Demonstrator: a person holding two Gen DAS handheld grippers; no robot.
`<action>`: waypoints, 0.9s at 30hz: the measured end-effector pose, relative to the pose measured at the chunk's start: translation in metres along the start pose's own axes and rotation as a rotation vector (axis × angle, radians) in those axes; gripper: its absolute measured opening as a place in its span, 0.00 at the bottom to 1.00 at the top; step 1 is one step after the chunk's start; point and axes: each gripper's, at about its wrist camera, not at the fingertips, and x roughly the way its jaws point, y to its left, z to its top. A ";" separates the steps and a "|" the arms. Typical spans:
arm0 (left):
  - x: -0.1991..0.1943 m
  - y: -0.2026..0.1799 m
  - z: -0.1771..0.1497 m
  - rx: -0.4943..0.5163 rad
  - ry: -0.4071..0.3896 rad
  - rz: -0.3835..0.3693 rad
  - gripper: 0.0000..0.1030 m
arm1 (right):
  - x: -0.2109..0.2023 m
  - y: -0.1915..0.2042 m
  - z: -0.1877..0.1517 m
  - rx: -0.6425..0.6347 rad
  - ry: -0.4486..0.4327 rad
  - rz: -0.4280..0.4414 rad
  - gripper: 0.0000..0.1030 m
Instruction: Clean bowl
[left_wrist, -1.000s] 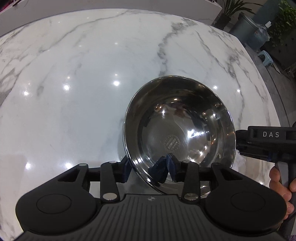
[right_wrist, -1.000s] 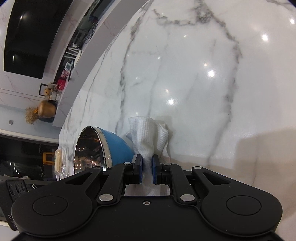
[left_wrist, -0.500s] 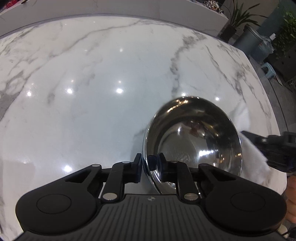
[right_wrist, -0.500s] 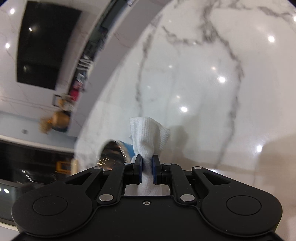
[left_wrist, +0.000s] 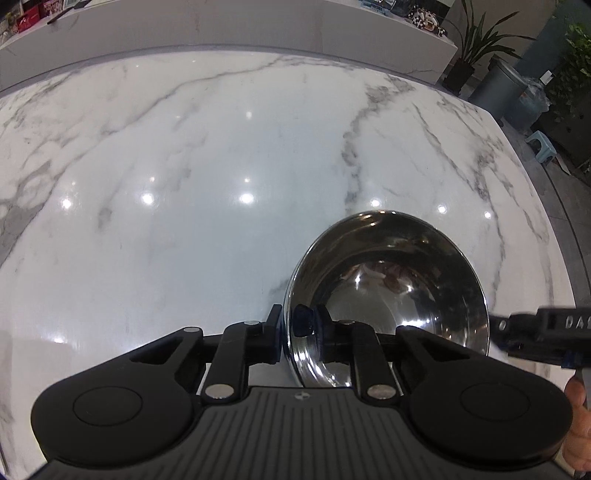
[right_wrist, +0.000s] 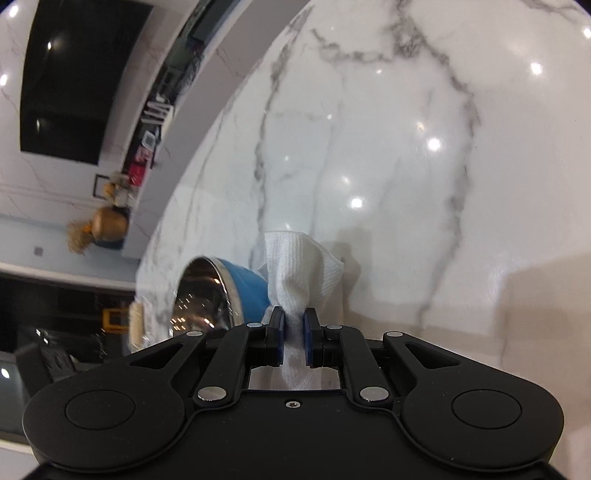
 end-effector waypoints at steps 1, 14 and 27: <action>0.000 -0.001 0.000 0.002 -0.003 0.000 0.16 | 0.001 0.001 -0.002 -0.005 0.010 -0.015 0.09; 0.008 -0.008 -0.008 -0.026 0.040 -0.014 0.35 | 0.009 0.000 -0.011 -0.012 0.039 -0.055 0.09; 0.005 -0.015 -0.009 0.055 0.020 -0.027 0.24 | -0.033 -0.010 0.008 0.031 -0.130 0.117 0.09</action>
